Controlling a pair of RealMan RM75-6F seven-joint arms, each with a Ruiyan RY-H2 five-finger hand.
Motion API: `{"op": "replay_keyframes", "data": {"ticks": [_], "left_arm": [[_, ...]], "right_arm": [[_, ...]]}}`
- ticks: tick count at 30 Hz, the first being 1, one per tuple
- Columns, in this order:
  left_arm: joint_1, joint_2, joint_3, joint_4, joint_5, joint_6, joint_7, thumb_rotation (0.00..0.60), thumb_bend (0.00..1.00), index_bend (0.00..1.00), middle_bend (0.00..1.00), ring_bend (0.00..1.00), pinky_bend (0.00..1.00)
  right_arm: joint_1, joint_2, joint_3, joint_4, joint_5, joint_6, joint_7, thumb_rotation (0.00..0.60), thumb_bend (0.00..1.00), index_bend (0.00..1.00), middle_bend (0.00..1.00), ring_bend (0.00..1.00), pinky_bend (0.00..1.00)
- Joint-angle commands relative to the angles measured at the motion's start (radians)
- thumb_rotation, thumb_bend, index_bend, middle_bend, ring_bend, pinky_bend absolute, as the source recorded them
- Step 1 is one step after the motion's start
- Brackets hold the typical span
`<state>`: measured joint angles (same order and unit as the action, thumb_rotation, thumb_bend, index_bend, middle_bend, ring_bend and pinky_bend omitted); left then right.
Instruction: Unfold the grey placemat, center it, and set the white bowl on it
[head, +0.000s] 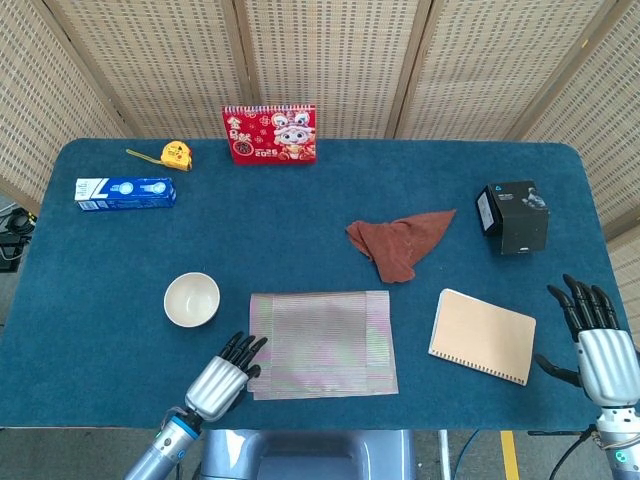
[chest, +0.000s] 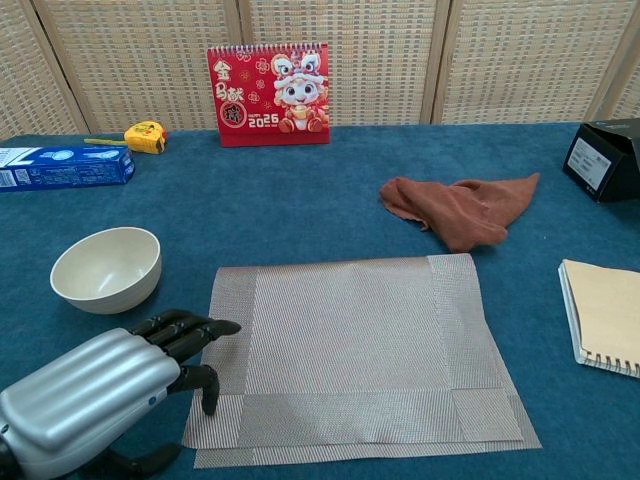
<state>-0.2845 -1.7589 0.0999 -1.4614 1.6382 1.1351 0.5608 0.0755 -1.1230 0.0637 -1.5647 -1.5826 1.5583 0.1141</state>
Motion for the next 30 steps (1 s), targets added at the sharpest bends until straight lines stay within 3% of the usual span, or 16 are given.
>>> {"op": "replay_keyframes", "data": {"ticks": [1,30], "left_arm": [[-0.003,-0.007,0.001,0.003,-0.004,-0.005,0.008,0.600,0.34,0.43,0.00,0.00,0.00],[-0.006,-0.029,0.008,0.045,-0.018,0.027,0.017,0.600,0.35,0.57,0.00,0.00,0.00]], "right_arm": [[0.000,0.002,0.001,-0.001,0.002,0.000,0.005,0.600,0.10,0.14,0.00,0.00,0.00],[0.002,0.008,-0.001,-0.006,0.005,-0.011,0.024,0.600,0.10,0.14,0.00,0.00,0.00]]}}
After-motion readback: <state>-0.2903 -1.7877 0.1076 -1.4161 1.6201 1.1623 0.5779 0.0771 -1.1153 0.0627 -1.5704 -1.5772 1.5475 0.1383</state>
